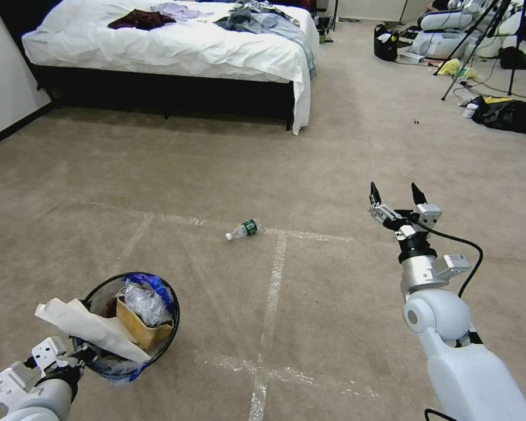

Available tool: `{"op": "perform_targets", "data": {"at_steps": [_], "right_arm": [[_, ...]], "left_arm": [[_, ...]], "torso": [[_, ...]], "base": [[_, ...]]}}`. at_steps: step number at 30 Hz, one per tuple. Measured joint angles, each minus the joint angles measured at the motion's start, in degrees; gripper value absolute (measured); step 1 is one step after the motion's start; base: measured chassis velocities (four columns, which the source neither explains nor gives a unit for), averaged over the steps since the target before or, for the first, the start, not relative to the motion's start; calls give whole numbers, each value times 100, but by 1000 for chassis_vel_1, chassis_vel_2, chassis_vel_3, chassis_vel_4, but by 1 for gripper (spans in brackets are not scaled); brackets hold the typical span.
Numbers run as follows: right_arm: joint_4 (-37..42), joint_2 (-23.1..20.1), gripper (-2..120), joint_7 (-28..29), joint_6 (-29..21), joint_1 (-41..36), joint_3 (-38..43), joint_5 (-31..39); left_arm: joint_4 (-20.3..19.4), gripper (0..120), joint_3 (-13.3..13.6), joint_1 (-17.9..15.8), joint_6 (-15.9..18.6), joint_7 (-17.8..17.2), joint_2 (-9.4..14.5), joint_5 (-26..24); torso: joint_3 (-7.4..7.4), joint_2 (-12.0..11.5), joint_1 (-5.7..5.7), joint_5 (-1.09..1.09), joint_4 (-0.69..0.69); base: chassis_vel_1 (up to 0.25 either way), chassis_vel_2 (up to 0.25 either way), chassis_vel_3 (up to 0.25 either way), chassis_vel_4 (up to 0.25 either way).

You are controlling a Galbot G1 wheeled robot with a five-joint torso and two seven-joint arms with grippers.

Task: Pick up the trash bin and place the garbage on the floor into it.

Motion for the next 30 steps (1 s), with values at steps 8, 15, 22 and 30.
{"op": "perform_targets", "data": {"at_steps": [8, 15, 22, 30], "right_arm": [[-51, -1, 100, -136, -12, 19, -30, -64], [-83, 29, 100, -157, -12, 32, -137, -133], [-97, 1, 100, -156, -12, 39, -137, -137], [-106, -11, 100, -154, -12, 31, -139, -147]], "left_arm": [[29, 0, -113, -22, 0, -1, 15, -7], [37, 0, -180, -19, 4, -1, 27, -47], [37, 0, -170, -16, 6, 0, 17, -48], [37, 0, -159, -28, 8, 2, 17, -48]], "torso": [[0, 0, 0, -1, 0], [0, 0, 0, -1, 0], [-1, 0, 0, -1, 0], [1, 0, 1, 0, 0]], "base": [[0, 0, 0, 0], [0, 0, 0, 0], [-108, 110, 102, -93], [-175, 201, 186, -189]]}}
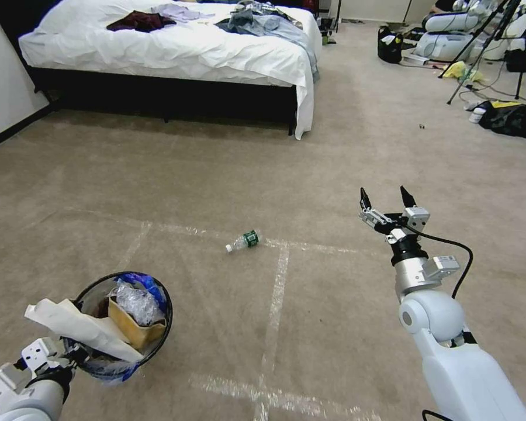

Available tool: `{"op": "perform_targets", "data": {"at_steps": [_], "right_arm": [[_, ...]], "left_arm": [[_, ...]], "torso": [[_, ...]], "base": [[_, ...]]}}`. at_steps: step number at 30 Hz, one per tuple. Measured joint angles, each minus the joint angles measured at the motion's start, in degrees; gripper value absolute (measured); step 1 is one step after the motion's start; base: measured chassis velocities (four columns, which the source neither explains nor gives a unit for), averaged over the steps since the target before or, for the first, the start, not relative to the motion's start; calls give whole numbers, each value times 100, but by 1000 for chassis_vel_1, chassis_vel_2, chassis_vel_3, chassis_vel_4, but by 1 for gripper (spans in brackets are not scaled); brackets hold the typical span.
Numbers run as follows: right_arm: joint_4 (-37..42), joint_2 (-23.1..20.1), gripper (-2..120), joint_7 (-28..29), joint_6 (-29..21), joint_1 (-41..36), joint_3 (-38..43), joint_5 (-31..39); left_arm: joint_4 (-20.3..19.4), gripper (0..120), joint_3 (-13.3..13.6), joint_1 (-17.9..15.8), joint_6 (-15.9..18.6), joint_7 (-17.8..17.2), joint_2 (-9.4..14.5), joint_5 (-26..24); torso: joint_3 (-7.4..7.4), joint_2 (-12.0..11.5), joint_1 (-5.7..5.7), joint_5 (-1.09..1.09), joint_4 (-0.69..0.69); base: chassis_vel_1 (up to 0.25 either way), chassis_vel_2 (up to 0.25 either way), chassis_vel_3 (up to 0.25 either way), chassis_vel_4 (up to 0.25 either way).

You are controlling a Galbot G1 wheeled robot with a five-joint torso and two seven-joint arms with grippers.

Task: Pick up the trash bin and place the garbage on the floor into it.

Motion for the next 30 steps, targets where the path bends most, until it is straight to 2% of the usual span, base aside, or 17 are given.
{"op": "perform_targets", "data": {"at_steps": [30], "right_arm": [[-16, 12, 100, 63, -15, 18, -67, -42]], "left_arm": [[-31, 0, 16, 34, -1, 4, 0, 7]], "torso": [[0, 0, 0, -1, 1]], "base": [[-168, 171, 168, -170]]}}
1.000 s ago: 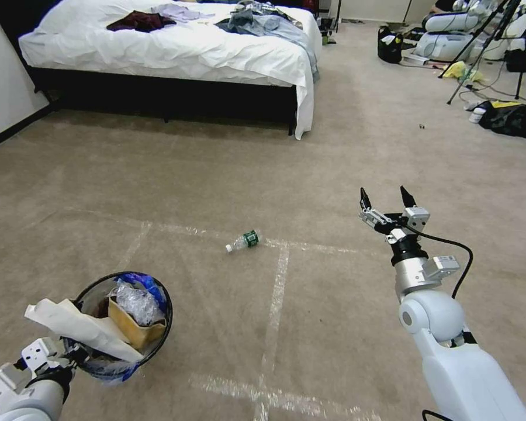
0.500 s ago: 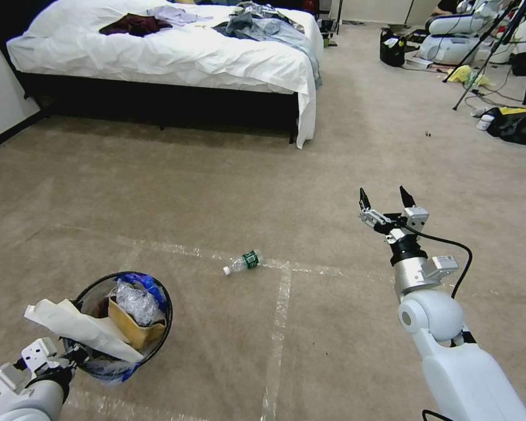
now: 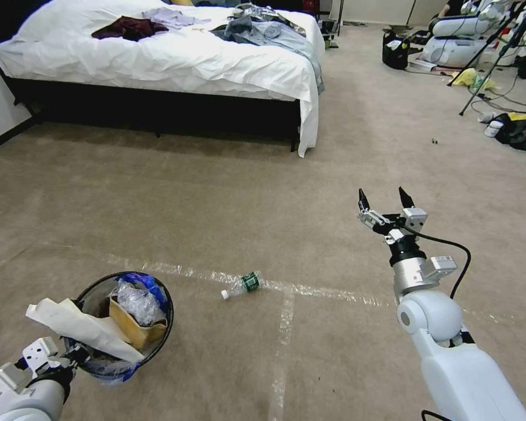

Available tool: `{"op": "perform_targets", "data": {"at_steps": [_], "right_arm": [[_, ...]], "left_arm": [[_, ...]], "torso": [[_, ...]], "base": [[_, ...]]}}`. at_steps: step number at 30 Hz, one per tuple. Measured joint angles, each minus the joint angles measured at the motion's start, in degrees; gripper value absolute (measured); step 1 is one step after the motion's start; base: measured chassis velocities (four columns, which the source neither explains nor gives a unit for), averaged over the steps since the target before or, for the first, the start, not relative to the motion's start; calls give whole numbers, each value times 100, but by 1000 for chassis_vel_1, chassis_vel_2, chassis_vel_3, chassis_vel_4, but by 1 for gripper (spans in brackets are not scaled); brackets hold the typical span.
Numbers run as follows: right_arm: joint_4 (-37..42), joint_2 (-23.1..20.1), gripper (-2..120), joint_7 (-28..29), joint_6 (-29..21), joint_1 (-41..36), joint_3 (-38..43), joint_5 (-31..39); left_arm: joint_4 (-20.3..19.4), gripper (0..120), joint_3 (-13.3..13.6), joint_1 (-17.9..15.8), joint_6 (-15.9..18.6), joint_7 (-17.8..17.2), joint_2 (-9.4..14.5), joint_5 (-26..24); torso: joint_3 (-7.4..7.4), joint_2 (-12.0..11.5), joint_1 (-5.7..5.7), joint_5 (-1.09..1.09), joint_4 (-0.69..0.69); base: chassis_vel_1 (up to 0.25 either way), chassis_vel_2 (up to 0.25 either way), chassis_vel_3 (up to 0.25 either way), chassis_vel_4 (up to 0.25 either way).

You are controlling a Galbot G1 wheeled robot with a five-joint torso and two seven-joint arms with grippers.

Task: Pick up the trash bin and place the garbage on the floor into it.

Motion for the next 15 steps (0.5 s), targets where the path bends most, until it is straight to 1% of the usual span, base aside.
{"op": "perform_targets", "data": {"at_steps": [4, 6, 12, 14, 15], "right_arm": [[-10, 1, 100, 45, 25, 11, -32, -3], [-11, 1, 100, 46, 29, 14, -37, -4], [-57, -51, 100, 22, 61, 74, -105, -14], [-71, -282, 100, 15, -50, 191, -282, 30], [-71, -282, 100, 15, -50, 191, -282, 30]], "left_arm": [[-1, 0, 8, -6, -2, 0, -4, 1], [-1, 0, 10, -9, -2, 0, -5, 3], [17, 0, 12, -9, -4, 0, -11, 12], [26, 0, 9, -9, -4, -1, -11, 14], [26, 0, 9, -9, -4, -1, -11, 14]], "torso": [[1, 0, 0, 2, -1], [1, 0, 1, 0, -1], [-1, 0, -1, 0, -1], [-1, 0, -1, 0, -1], [-1, 0, -1, 0, -1]], "base": [[-147, 138, 124, -166], [-115, 65, 86, -111], [-11, 11, 7, -8], [0, 0, 0, 0], [0, 0, 0, 0]]}}
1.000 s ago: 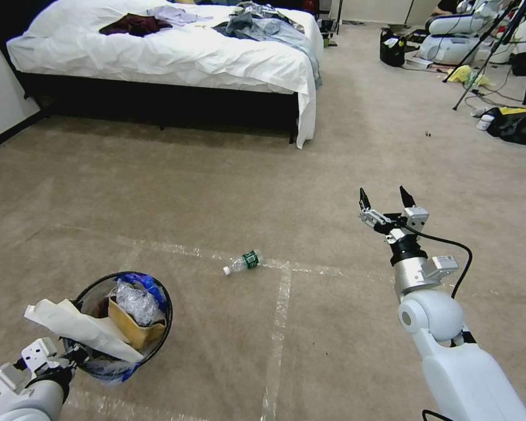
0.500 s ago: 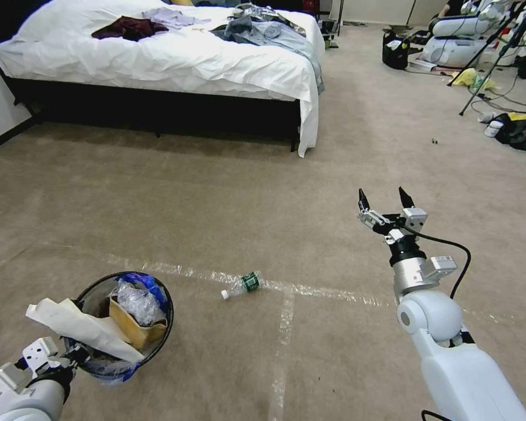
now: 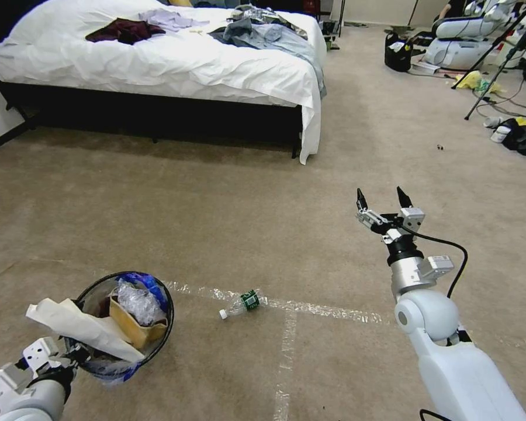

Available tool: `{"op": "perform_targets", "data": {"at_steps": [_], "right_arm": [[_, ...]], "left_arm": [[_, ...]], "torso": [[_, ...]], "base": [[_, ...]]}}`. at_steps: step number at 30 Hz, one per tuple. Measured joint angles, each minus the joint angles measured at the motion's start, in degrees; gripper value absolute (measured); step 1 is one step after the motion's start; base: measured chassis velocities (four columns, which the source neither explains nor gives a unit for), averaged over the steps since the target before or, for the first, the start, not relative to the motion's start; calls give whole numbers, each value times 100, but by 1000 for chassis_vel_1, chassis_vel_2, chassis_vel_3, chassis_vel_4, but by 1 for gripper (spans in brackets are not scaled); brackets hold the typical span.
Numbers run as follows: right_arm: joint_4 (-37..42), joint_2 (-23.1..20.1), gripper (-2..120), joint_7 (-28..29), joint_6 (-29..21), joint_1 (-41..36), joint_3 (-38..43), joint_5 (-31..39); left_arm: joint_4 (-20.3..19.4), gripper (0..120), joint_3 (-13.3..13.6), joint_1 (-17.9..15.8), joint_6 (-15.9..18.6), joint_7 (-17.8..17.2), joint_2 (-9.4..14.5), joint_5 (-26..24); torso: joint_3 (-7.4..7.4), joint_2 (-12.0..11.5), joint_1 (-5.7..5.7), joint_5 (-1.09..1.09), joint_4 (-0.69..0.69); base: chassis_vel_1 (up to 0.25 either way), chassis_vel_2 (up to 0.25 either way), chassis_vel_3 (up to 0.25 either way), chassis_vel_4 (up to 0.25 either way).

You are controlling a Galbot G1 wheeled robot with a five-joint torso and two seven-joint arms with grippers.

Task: Pick up the trash bin and place the garbage on the floor into it.

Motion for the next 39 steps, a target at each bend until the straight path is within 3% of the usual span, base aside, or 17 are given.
{"op": "perform_targets", "data": {"at_steps": [3, 5, 9, 11, 12, 14, 17, 19, 22, 24, 25, 28, 29, 30, 34, 36, 39], "right_arm": [[77, -361, 100, 239, -486, 185, -372, 246], [183, -795, 100, 601, -1453, 531, -1003, 764], [194, -1050, 100, 878, -2221, 892, -1554, 1208], [132, -1293, 100, 1222, -3772, 1594, -2375, 2256], [132, -1293, 100, 1222, -3772, 1594, -2375, 2256], [-15, -1303, 100, 1167, -4729, 2098, -2832, 2739], [-408, -1245, 100, 795, -5034, 2650, -3501, 2542], [-558, -1223, 100, 584, -5056, 2770, -3676, 2314], [-1253, -1116, 100, -596, -5059, 3262, -4366, 1127], [-1879, -983, 100, -1440, -4703, 3607, -4918, 347], [-1879, -983, 100, -1440, -4703, 3607, -4918, 347], [-2727, -725, 100, -2344, -3739, 4134, -5676, -780], [-2727, -725, 100, -2344, -3739, 4134, -5676, -780], [-3135, -559, 100, -2649, -3172, 4346, -5971, -1137], [-3661, -286, 100, -2968, -2530, 4561, -6249, -1585], [-4230, 58, 100, -3418, -1840, 4704, -6403, -2009], [-4399, 205, 100, -3598, -1668, 4729, -6426, -2179]], "left_arm": [[1, 0, 0, -4, 0, 0, -3, 0], [2, 0, 0, -13, -1, 1, -15, 2], [4, 0, 1, -31, -1, 1, -38, 7], [-1, 0, 9, -46, -4, 3, -73, 15], [-1, 0, 9, -46, -4, 3, -73, 15], [-24, 0, 9, -42, -7, 7, -98, 22], [-58, 0, 2, -23, -20, 14, -126, 36], [-72, 0, 1, -20, -21, 15, -136, 42], [-124, 0, -25, -2, -22, 14, -173, 52], [-156, 0, -50, 26, -23, 16, -200, 52], [-156, 0, -50, 26, -23, 16, -200, 52], [-201, 0, -104, 85, -32, 20, -254, 70], [-201, 0, -104, 85, -32, 20, -254, 70], [-225, 0, -137, 110, -43, 28, -281, 71], [-245, 0, -190, 142, -53, 35, -314, 74], [-247, 0, -238, 154, -58, 43, -338, 73], [-247, 0, -256, 158, -59, 43, -346, 73]], "torso": [[0, 0, 0, -1, -2], [1, 0, 0, 0, -1], [0, 0, 0, -1, 0], [1, 0, 1, 0, 1], [1, 0, 1, 0, 1], [1, 0, 0, -3, 1], [1, 0, 0, -2, 1], [2, 0, 1, -3, 1], [1, 0, 1, -1, 0], [2, -1, 1, 0, -1], [2, -1, 1, 0, -1], [2, 0, 1, -2, 0], [2, 0, 1, -2, 0], [2, 0, 1, -2, 1], [2, 0, 1, -1, 0], [2, -1, 1, -2, 0], [2, -1, 1, 0, 1]], "base": [[0, 0, 0, 0], [0, 0, 0, 0], [0, 0, 0, 0], [0, 0, 0, 0], [0, 0, 0, 0], [0, 0, 0, 0], [0, 0, 0, 0], [0, 0, 0, 0], [0, 0, 0, 0], [0, 0, 0, 0], [0, 0, 0, 0], [0, 0, 0, 0], [0, 0, 0, 0], [0, 0, 0, 0], [0, 0, 0, 0], [0, 0, 0, 0], [0, 0, 0, 0]]}}
